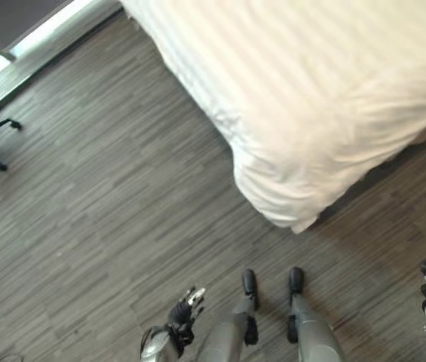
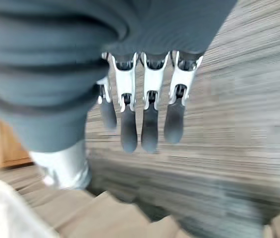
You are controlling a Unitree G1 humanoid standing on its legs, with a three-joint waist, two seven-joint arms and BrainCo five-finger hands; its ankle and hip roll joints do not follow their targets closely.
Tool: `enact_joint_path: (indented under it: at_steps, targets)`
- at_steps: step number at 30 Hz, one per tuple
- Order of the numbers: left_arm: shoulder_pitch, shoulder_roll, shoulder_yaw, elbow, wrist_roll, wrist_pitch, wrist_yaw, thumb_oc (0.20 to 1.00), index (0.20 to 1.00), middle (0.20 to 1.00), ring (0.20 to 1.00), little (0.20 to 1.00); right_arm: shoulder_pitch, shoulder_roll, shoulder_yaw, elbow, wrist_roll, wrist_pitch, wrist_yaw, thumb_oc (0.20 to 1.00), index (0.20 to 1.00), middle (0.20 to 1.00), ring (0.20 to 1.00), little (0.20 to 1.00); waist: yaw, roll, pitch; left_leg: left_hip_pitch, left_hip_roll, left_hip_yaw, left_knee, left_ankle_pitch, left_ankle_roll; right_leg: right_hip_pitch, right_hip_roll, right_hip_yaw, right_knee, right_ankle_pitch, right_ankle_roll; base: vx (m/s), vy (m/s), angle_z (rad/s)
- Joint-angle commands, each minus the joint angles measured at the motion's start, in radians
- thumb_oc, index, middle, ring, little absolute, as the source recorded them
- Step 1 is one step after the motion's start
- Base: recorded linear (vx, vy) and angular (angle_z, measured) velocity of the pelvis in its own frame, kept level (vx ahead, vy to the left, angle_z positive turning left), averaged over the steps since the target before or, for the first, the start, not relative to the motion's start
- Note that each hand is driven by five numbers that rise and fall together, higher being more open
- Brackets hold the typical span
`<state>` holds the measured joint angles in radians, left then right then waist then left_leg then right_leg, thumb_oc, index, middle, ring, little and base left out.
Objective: Making the bed.
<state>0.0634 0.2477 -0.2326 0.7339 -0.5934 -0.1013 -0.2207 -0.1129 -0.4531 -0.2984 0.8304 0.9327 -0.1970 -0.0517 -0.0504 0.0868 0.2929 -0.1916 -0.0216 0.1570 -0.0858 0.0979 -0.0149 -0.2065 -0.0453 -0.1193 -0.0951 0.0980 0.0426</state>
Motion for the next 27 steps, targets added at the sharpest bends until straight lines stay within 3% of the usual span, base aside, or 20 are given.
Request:
enact_joint_path:
  at_steps: [1, 2, 3, 4, 5, 6, 7, 9, 10, 11, 12, 13, 14, 16, 17, 18, 19, 20, 24, 27]
  targets:
    - [-0.001, 0.013, -0.043, -0.093, 0.035, -0.033, -0.059, 1.000, 1.000, 1.000, 1.000, 1.000, -0.027, 0.001, 0.089, -0.038, -0.094, -0.037, 0.013, 1.000, 1.000, 1.000, 1.000, 1.000, 0.037, -0.048, -0.010, 0.022, -0.003, -0.183, 0.231, -0.111, -0.058, 0.004, -0.050, 0.100, 0.024, 0.068, 0.098, -0.19, 0.099, -0.93]
    - [0.007, 0.027, -0.059, -0.172, 0.020, -0.034, -0.069, 1.000, 1.000, 1.000, 1.000, 1.000, -0.020, 0.040, 0.135, -0.106, -0.115, -0.036, 0.020, 1.000, 1.000, 1.000, 1.000, 1.000, 0.045, -0.067, -0.013, 0.054, -0.021, -0.252, 0.268, -0.124, -0.057, -0.005, -0.032, 0.148, 0.031, 0.077, 0.103, -0.18, 0.119, -1.62]
    - [0.017, 0.061, -0.067, -0.278, 0.014, -0.036, -0.079, 1.000, 1.000, 1.000, 1.000, 1.000, 0.024, 0.094, 0.194, -0.223, -0.158, -0.030, 0.034, 1.000, 1.000, 1.000, 1.000, 1.000, 0.035, -0.099, -0.050, 0.129, -0.042, -0.377, 0.347, -0.136, -0.044, -0.021, 0.010, 0.263, 0.026, 0.111, 0.115, -0.13, 0.078, -1.92]
    - [0.019, 0.063, -0.067, -0.280, 0.013, -0.035, -0.079, 1.000, 1.000, 1.000, 1.000, 1.000, 0.027, 0.096, 0.195, -0.226, -0.159, -0.029, 0.032, 1.000, 1.000, 1.000, 1.000, 1.000, 0.037, -0.104, -0.052, 0.127, -0.045, -0.375, 0.343, -0.132, -0.044, -0.024, 0.007, 0.266, 0.025, 0.114, 0.115, -0.09, 0.122, -2.91]
    - [0.012, 0.091, -0.077, -0.365, 0.017, -0.040, -0.093, 1.000, 1.000, 1.000, 1.000, 1.000, 0.070, 0.142, 0.219, -0.284, -0.163, -0.024, 0.054, 1.000, 1.000, 1.000, 1.000, 1.000, 0.015, -0.116, -0.095, 0.176, -0.069, -0.490, 0.336, -0.159, -0.018, -0.050, 0.055, 0.398, 0.019, 0.155, 0.131, -0.05, 0.058, -2.57]
    - [0.014, 0.093, -0.077, -0.367, 0.017, -0.039, -0.092, 1.000, 1.000, 1.000, 1.000, 1.000, 0.071, 0.144, 0.220, -0.286, -0.164, -0.023, 0.053, 1.000, 1.000, 1.000, 1.000, 1.000, 0.015, -0.122, -0.098, 0.174, -0.073, -0.488, 0.331, -0.153, -0.019, -0.054, 0.050, 0.402, 0.018, 0.158, 0.132, -0.23, 0.135, -2.48]
    - [0.015, 0.098, -0.069, -0.421, -0.002, -0.050, -0.083, 1.000, 1.000, 1.000, 1.000, 1.000, 0.092, 0.182, 0.240, -0.335, -0.169, -0.024, 0.071, 1.000, 1.000, 1.000, 1.000, 1.000, -0.022, -0.141, -0.119, 0.221, -0.054, -0.450, 0.161, -0.234, 0.025, -0.101, 0.073, 0.427, 0.015, 0.208, 0.148, -0.37, 0.145, -1.98]
    - [-0.006, 0.113, -0.060, -0.493, 0.007, -0.069, -0.064, 1.000, 1.000, 1.000, 1.000, 1.000, 0.116, 0.206, 0.264, -0.408, -0.222, -0.028, 0.057, 1.000, 1.000, 1.000, 1.000, 1.000, -0.032, -0.157, -0.132, 0.250, -0.055, -0.385, 0.032, -0.214, 0.052, -0.160, 0.098, 0.408, 0.008, 0.222, 0.186, -0.38, 0.146, -1.80]
    - [-0.006, 0.114, -0.059, -0.493, 0.007, -0.069, -0.063, 1.000, 1.000, 1.000, 1.000, 1.000, 0.117, 0.208, 0.265, -0.409, -0.223, -0.028, 0.057, 1.000, 1.000, 1.000, 1.000, 1.000, -0.030, -0.163, -0.134, 0.248, -0.060, -0.382, 0.028, -0.208, 0.052, -0.164, 0.094, 0.413, 0.008, 0.225, 0.188, -0.23, 0.018, -1.74]
    - [-0.014, 0.120, -0.036, -0.524, 0.040, -0.089, -0.016, 1.000, 1.000, 1.000, 1.000, 1.000, 0.125, 0.230, 0.265, -0.410, -0.231, -0.043, 0.041, 1.000, 1.000, 1.000, 1.000, 1.000, -0.031, -0.167, -0.123, 0.249, -0.053, -0.334, 0.029, -0.213, 0.061, -0.178, 0.092, 0.377, 0.020, 0.229, 0.206, -0.24, -0.042, -2.05]
    - [-0.014, 0.123, -0.001, -0.546, 0.066, -0.097, 0.028, 1.000, 1.000, 1.000, 1.000, 1.000, 0.142, 0.259, 0.272, -0.427, -0.229, -0.039, 0.036, 1.000, 1.000, 1.000, 1.000, 1.000, -0.016, -0.167, -0.111, 0.243, -0.041, -0.291, 0.038, -0.196, 0.059, -0.181, 0.067, 0.292, 0.070, 0.179, 0.200, -0.36, -0.068, -2.00]
    - [-0.004, 0.118, 0.036, -0.559, 0.076, -0.100, 0.071, 1.000, 1.000, 1.000, 1.000, 1.000, 0.156, 0.272, 0.273, -0.430, -0.228, -0.037, 0.025, 1.000, 1.000, 1.000, 1.000, 1.000, 0.003, -0.153, -0.101, 0.234, -0.024, -0.259, 0.045, -0.178, 0.056, -0.168, 0.045, 0.205, 0.156, 0.117, 0.170, -0.42, -0.099, -2.17]
    - [0.008, 0.100, 0.076, -0.581, 0.082, -0.095, 0.112, 1.000, 1.000, 1.000, 1.000, 1.000, 0.176, 0.279, 0.286, -0.440, -0.241, -0.028, 0.011, 1.000, 1.000, 1.000, 1.000, 1.000, 0.009, -0.145, -0.096, 0.224, -0.013, -0.242, 0.042, -0.147, 0.055, -0.149, 0.038, 0.191, 0.272, 0.077, 0.147, -0.40, -0.103, -1.99]
    - [0.013, 0.081, 0.114, -0.597, 0.095, -0.094, 0.140, 1.000, 1.000, 1.000, 1.000, 1.000, 0.210, 0.281, 0.278, -0.462, -0.248, -0.011, 0.019, 1.000, 1.000, 1.000, 1.000, 1.000, 0.016, -0.125, -0.107, 0.218, 0.008, -0.218, 0.039, -0.122, 0.056, -0.109, 0.019, 0.176, 0.376, 0.038, 0.112, -0.33, -0.118, -1.31]
    - [0.042, 0.068, 0.138, -0.620, 0.112, -0.081, 0.160, 1.000, 1.000, 1.000, 1.000, 1.000, 0.236, 0.282, 0.280, -0.496, -0.274, -0.001, 0.019, 1.000, 1.000, 1.000, 1.000, 1.000, 0.034, -0.106, -0.126, 0.211, 0.021, -0.197, 0.044, -0.112, 0.057, -0.068, -0.054, 0.097, 0.452, 0.016, 0.090, -0.22, -0.096, -0.23]
    - [0.042, 0.068, 0.138, -0.620, 0.112, -0.081, 0.160, 1.000, 1.000, 1.000, 1.000, 1.000, 0.236, 0.282, 0.280, -0.497, -0.274, -0.001, 0.019, 1.000, 1.000, 1.000, 1.000, 1.000, 0.034, -0.106, -0.127, 0.210, 0.021, -0.197, 0.044, -0.112, 0.057, -0.068, -0.054, 0.097, 0.452, 0.017, 0.090, -0.22, -0.257, -0.02]
    - [0.048, 0.059, 0.152, -0.617, 0.146, -0.097, 0.208, 1.000, 1.000, 1.000, 1.000, 1.000, 0.237, 0.274, 0.288, -0.524, -0.317, -0.003, 0.003, 1.000, 1.000, 1.000, 1.000, 1.000, 0.049, -0.126, -0.147, 0.205, 0.009, -0.184, 0.059, -0.118, 0.040, 0.075, -0.071, 0.058, 0.264, -0.018, 0.089, -0.11, -0.278, -0.17]
    - [0.047, 0.044, 0.160, -0.622, 0.141, -0.091, 0.218, 1.000, 1.000, 1.000, 1.000, 1.000, 0.246, 0.266, 0.305, -0.518, -0.339, -0.004, -0.001, 1.000, 1.000, 1.000, 1.000, 1.000, 0.053, -0.142, -0.174, 0.182, 0.003, -0.175, 0.075, -0.118, 0.026, 0.124, -0.066, 0.066, 0.122, -0.031, 0.087, -0.15, -0.347, 0.00]
    - [0.077, -0.022, 0.194, -0.606, 0.083, -0.091, 0.283, 1.000, 1.000, 1.000, 1.000, 1.000, 0.188, 0.159, 0.349, -0.585, -0.640, 0.038, -0.085, 1.000, 1.000, 1.000, 1.000, 1.000, 0.071, -0.144, -0.220, 0.191, 0.027, -0.148, 0.070, -0.102, 0.003, 0.170, -0.031, 0.096, 0.031, -0.010, 0.087, -0.03, -0.211, -0.34]
    - [0.075, -0.012, 0.197, -0.610, 0.132, -0.083, 0.286, 1.000, 1.000, 1.000, 1.000, 1.000, 0.194, 0.140, 0.326, -0.626, -0.698, 0.043, -0.107, 1.000, 1.000, 1.000, 1.000, 1.000, 0.063, -0.138, -0.232, 0.198, 0.031, -0.159, 0.066, -0.092, 0.000, 0.182, -0.025, 0.108, 0.029, -0.016, 0.078, -0.04, -0.081, 0.07]
